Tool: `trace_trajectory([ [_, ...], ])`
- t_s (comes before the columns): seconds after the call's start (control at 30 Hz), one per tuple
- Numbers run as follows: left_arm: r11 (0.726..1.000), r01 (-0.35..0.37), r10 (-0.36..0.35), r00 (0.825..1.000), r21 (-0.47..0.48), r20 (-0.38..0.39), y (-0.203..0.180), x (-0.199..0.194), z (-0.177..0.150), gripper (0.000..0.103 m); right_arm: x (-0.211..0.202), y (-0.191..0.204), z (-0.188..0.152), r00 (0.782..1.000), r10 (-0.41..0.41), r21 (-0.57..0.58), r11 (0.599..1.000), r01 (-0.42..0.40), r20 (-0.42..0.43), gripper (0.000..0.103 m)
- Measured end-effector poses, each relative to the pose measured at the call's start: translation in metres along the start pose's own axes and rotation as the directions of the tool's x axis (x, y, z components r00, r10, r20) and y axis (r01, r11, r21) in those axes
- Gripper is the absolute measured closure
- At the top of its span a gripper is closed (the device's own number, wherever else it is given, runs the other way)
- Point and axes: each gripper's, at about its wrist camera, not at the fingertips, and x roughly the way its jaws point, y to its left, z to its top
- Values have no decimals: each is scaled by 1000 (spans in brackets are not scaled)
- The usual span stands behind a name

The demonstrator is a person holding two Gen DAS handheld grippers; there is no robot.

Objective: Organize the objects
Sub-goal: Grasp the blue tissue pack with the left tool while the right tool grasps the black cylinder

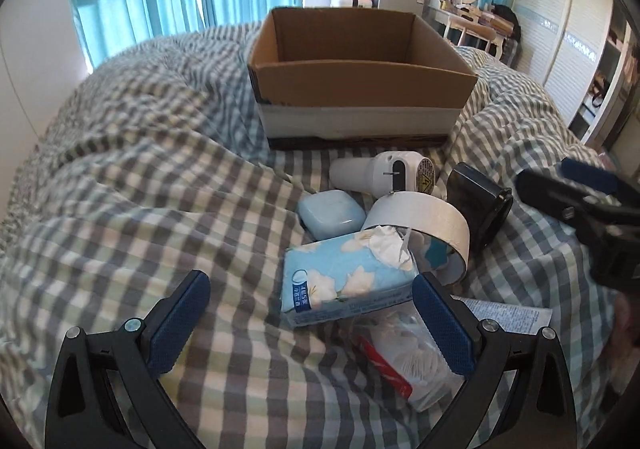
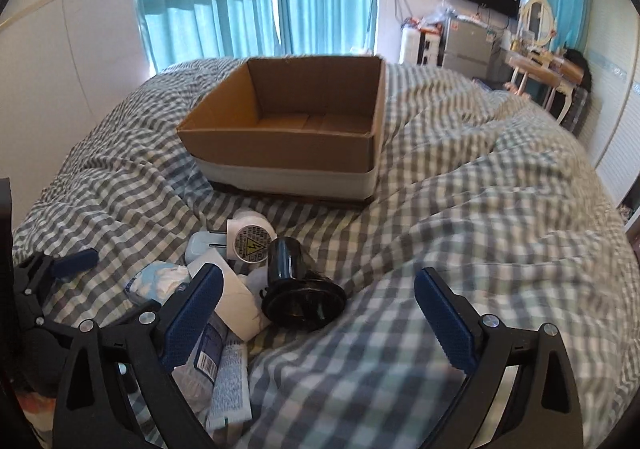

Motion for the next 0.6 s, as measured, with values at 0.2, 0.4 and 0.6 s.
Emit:
trace_trajectory([
  [0.2, 999, 41, -41, 998, -3, -53, -4, 21, 5, 0, 41, -1, 0, 995, -8, 22, 1000, 11, -96, 20],
  [0.4, 997, 77, -76, 994, 12, -78, -12, 41, 12, 0, 60, 4, -6, 989, -43, -7, 999, 42, -138, 30],
  [0.6, 988, 149, -144, 984, 39, -109, -18, 51, 16, 17, 67, 4, -10, 986, -15, -10, 1000, 13, -164, 46],
])
